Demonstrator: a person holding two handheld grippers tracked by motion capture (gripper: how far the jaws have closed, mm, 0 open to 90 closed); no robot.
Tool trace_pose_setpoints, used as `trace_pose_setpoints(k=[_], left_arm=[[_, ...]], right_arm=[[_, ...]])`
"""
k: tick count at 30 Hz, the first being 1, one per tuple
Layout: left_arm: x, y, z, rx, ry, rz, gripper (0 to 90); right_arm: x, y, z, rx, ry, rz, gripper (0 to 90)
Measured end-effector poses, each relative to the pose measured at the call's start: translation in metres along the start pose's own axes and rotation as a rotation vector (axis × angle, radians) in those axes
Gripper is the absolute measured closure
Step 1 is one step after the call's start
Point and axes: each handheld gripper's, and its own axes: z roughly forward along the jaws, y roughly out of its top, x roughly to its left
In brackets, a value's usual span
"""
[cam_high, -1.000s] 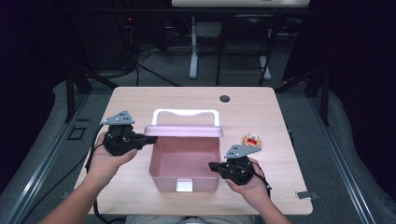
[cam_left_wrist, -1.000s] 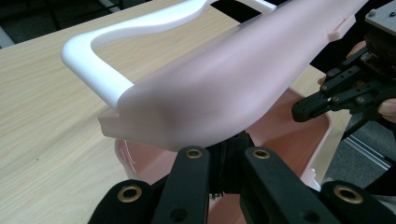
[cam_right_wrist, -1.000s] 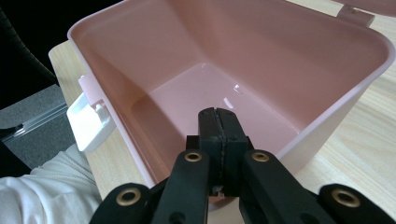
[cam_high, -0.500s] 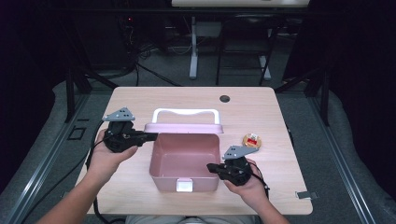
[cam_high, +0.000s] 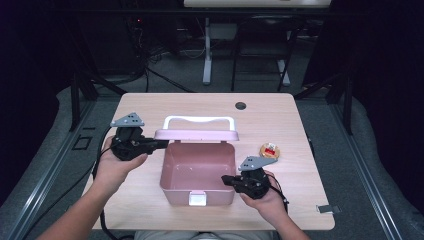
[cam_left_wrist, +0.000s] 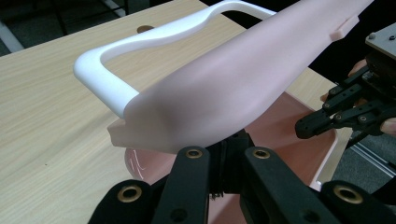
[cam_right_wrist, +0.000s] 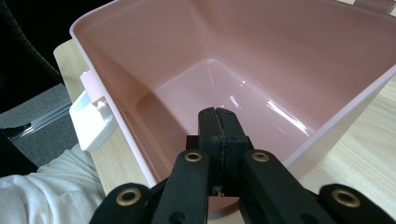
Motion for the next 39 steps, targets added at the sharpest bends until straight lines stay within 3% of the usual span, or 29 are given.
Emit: trace_pose_setpoints(k=[39], left_arm=[[0.011, 0.013, 0.005, -0.024, 0.030, -0.022, 90.0]], right_arm=[[0.000, -0.001, 0.000, -0.011, 0.003, 0.003, 90.0]])
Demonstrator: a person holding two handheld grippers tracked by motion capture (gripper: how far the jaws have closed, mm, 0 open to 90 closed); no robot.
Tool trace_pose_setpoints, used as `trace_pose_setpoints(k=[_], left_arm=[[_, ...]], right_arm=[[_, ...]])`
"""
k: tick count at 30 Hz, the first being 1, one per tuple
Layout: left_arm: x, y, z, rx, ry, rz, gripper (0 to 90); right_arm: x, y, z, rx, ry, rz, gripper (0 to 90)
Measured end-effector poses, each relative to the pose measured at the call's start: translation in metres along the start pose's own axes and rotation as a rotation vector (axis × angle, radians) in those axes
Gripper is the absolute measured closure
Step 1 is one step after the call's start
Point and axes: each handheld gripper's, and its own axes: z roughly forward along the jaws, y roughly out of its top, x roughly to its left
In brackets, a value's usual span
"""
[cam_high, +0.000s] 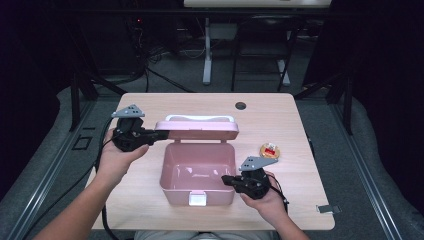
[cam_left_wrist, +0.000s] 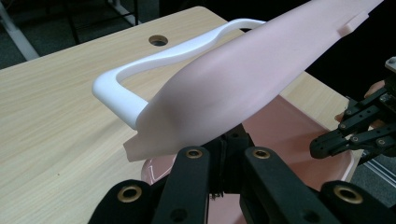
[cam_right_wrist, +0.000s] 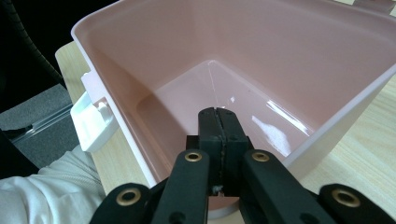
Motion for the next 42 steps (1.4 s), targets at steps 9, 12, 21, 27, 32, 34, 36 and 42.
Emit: trace_pose_setpoints(k=[9, 12, 21, 27, 32, 34, 36, 42], left_arm=[[0.002, 0.003, 0.001, -0.002, 0.006, -0.003, 90.0], [0.003, 0.005, 0.002, -0.001, 0.008, -0.007, 90.0], [0.007, 0.009, 0.006, -0.004, 0.018, -0.019, 90.0], [0.008, 0.010, 0.007, -0.003, 0.022, -0.020, 90.0], [0.009, 0.010, 0.008, 0.000, 0.028, -0.023, 90.0], [0.009, 0.010, 0.008, -0.002, 0.028, -0.025, 90.0], [0.010, 0.010, 0.007, -0.001, 0.027, -0.025, 90.0], [0.012, 0.010, 0.002, 0.006, 0.041, -0.024, 90.0]], right_arm=[[0.000, 0.000, 0.000, 0.000, 0.002, 0.002, 90.0], [0.000, 0.000, 0.000, -0.001, 0.003, 0.003, 90.0], [0.000, 0.000, 0.000, -0.001, 0.003, 0.004, 90.0], [-0.002, 0.000, 0.000, -0.002, 0.013, 0.010, 90.0], [-0.001, 0.000, 0.000, -0.005, 0.014, 0.008, 90.0], [-0.002, 0.000, 0.000, -0.003, 0.015, 0.010, 90.0], [-0.002, 0.000, 0.000, -0.003, 0.018, 0.016, 90.0], [-0.003, 0.000, 0.000, 0.000, 0.027, 0.017, 90.0]])
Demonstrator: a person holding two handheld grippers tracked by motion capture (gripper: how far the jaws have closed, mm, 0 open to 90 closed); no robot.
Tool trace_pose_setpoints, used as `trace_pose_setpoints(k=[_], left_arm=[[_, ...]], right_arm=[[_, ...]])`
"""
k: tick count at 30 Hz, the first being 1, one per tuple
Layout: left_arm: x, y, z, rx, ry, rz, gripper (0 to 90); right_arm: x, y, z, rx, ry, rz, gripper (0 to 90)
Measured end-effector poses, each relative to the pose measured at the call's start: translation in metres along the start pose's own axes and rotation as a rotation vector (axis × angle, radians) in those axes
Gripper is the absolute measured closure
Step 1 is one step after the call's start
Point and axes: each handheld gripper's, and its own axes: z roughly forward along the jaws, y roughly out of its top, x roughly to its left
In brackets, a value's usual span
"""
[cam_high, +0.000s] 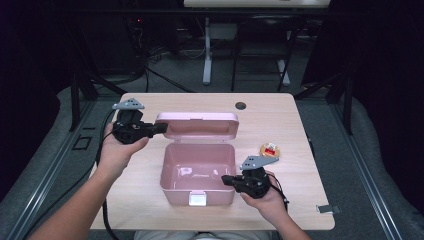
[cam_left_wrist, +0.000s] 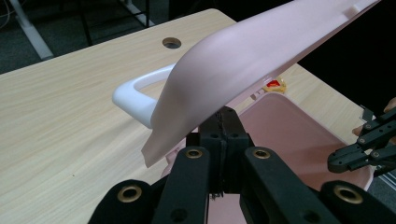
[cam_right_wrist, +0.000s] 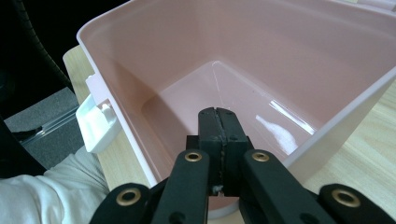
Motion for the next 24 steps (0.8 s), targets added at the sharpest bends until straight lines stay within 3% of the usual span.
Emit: trace_pose_setpoints(k=[10, 24], left_arm=[[0.002, 0.002, -0.008, -0.011, 0.021, -0.004, 90.0], [0.011, 0.003, -0.006, -0.014, 0.033, -0.024, 90.0]], right_arm=[[0.000, 0.000, 0.000, -0.003, 0.001, 0.002, 90.0], [0.000, -0.001, 0.000, -0.009, 0.004, 0.004, 90.0]])
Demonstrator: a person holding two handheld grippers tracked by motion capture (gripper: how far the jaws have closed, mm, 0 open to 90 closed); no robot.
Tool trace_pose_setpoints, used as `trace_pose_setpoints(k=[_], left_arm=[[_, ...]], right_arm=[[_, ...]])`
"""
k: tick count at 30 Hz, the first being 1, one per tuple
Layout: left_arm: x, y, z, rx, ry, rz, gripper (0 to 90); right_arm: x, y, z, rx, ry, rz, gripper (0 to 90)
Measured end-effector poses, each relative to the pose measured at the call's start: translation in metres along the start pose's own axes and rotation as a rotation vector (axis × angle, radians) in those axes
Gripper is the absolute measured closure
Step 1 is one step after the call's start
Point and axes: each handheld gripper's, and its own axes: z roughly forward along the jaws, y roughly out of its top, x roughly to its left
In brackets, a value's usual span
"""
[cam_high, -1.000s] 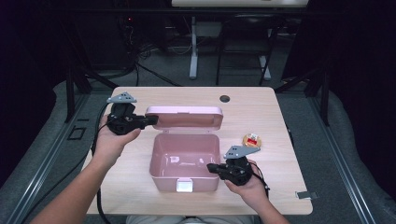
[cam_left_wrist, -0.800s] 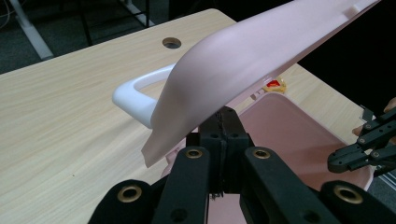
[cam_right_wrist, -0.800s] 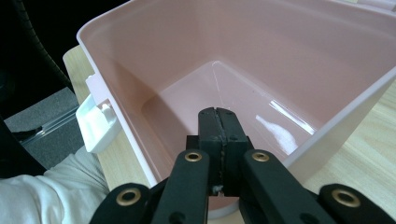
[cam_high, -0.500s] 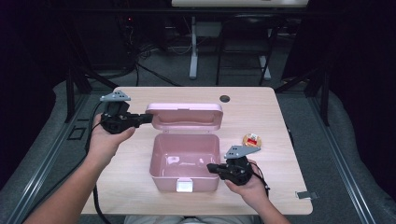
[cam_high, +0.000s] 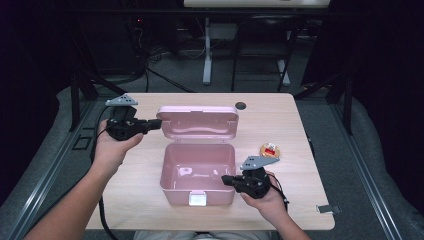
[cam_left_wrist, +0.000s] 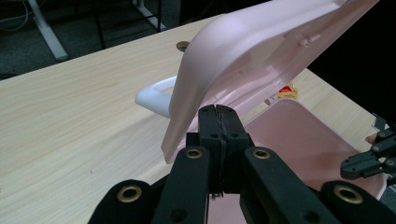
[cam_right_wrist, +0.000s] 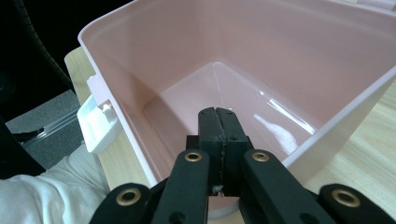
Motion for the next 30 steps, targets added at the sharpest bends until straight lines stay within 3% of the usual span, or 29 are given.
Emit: trace_pose_setpoints(k=[15, 30], left_arm=[[0.005, -0.004, 0.014, -0.001, 0.011, -0.017, 90.0], [0.010, -0.031, 0.025, 0.005, -0.022, -0.039, 90.0]], right_arm=[[0.002, -0.001, 0.000, 0.001, -0.017, -0.021, 90.0], [0.001, -0.001, 0.000, -0.004, -0.014, -0.024, 90.0]])
